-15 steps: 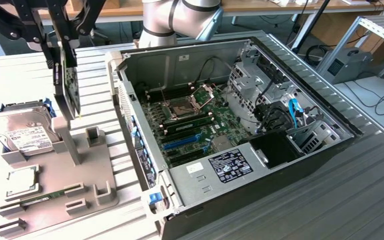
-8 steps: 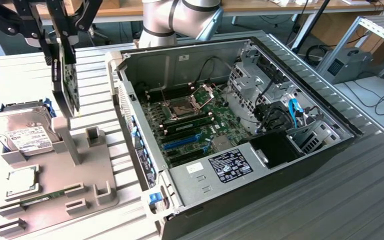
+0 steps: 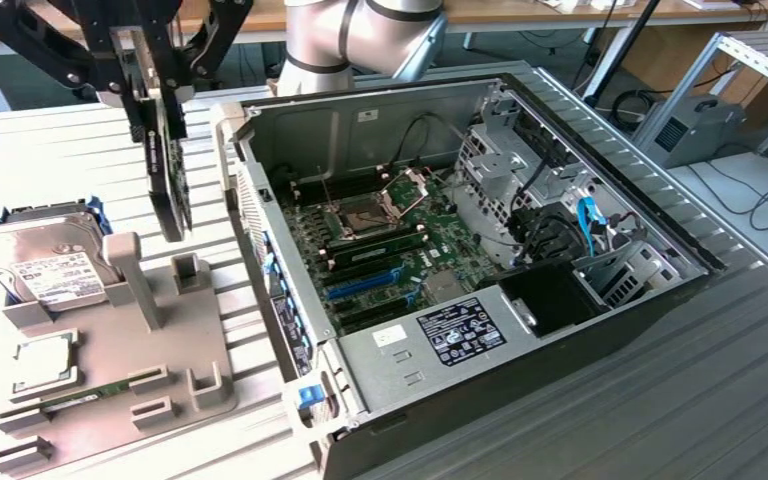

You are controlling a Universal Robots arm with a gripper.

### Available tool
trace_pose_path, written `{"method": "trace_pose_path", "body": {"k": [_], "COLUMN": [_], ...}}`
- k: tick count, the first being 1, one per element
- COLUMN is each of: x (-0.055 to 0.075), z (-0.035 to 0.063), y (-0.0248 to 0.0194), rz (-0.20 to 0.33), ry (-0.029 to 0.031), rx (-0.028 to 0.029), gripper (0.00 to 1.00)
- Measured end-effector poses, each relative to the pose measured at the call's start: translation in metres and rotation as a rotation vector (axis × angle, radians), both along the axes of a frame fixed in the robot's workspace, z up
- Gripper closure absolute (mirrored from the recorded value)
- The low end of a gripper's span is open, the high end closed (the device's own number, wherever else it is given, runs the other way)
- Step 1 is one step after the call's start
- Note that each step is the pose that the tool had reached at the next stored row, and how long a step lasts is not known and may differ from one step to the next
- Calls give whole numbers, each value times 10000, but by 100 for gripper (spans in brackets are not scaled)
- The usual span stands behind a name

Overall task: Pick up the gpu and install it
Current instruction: 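Pick up the gpu and move the gpu toward the slot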

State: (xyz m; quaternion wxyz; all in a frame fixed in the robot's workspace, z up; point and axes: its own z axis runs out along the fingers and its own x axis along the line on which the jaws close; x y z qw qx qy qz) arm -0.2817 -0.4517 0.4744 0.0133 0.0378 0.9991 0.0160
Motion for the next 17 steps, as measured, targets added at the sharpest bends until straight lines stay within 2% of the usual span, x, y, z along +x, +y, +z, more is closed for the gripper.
{"method": "trace_pose_path", "body": {"k": [2,5,6,17], "x": [188,434,472,608], "z": [-128,-218,-231,-273], "y": [-1,-1,-1,-1], "rz": [0,1,0,0], "ry": [0,0,0,0], "rx": [0,0,0,0], "gripper": [74,74,74,74]}}
